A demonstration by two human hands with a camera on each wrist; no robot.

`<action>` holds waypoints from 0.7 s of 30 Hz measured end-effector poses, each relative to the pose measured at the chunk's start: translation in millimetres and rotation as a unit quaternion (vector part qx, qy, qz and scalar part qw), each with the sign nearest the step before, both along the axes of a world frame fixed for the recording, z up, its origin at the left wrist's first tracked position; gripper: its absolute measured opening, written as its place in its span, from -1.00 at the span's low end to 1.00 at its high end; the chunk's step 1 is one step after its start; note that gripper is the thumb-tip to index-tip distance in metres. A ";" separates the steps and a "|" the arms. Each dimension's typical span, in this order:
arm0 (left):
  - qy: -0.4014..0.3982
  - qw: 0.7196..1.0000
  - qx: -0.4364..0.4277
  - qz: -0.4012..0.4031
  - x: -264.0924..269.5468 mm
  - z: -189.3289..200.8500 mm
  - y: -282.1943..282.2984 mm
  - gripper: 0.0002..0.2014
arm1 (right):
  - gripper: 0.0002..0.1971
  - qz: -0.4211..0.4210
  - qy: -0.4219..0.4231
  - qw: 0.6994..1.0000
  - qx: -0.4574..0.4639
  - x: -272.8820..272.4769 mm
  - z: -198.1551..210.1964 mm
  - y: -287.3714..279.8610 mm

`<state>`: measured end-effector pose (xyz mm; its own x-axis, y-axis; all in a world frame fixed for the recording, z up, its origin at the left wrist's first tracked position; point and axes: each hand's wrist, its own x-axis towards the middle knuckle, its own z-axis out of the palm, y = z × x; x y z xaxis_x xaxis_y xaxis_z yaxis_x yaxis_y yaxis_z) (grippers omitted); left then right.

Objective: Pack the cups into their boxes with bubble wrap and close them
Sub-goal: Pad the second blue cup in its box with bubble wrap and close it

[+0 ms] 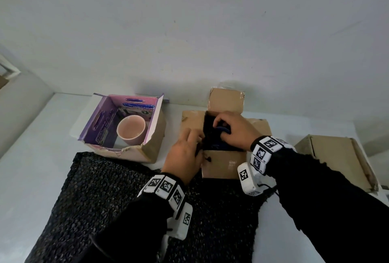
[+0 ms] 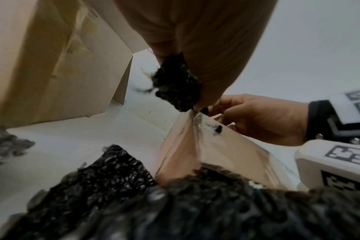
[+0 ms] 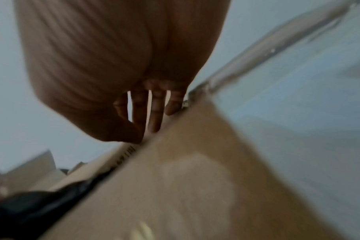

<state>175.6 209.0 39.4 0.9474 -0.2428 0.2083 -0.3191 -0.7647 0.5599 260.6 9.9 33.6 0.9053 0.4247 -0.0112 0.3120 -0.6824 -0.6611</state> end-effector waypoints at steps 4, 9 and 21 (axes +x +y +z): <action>-0.018 0.997 -0.052 0.059 3.6 4.2 -1.5 -0.63 | -0.68 0.001 0.156 0.973 0.171 -18.2 22.1 -0.5; -0.020 0.984 -0.175 0.038 8.9 13.2 -10.7 -0.82 | -0.63 0.035 0.162 0.975 0.147 -26.9 23.3 2.3; 0.095 0.967 -0.235 -0.012 30.5 11.8 -10.9 -0.72 | -0.84 -0.145 0.307 0.916 0.214 -23.2 26.2 3.9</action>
<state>206.0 198.1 51.2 0.9747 -0.1864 0.1235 -0.1908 -0.4049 0.8943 237.4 13.8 59.9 0.8591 0.2519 -0.4454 -0.3621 -0.3158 -0.8770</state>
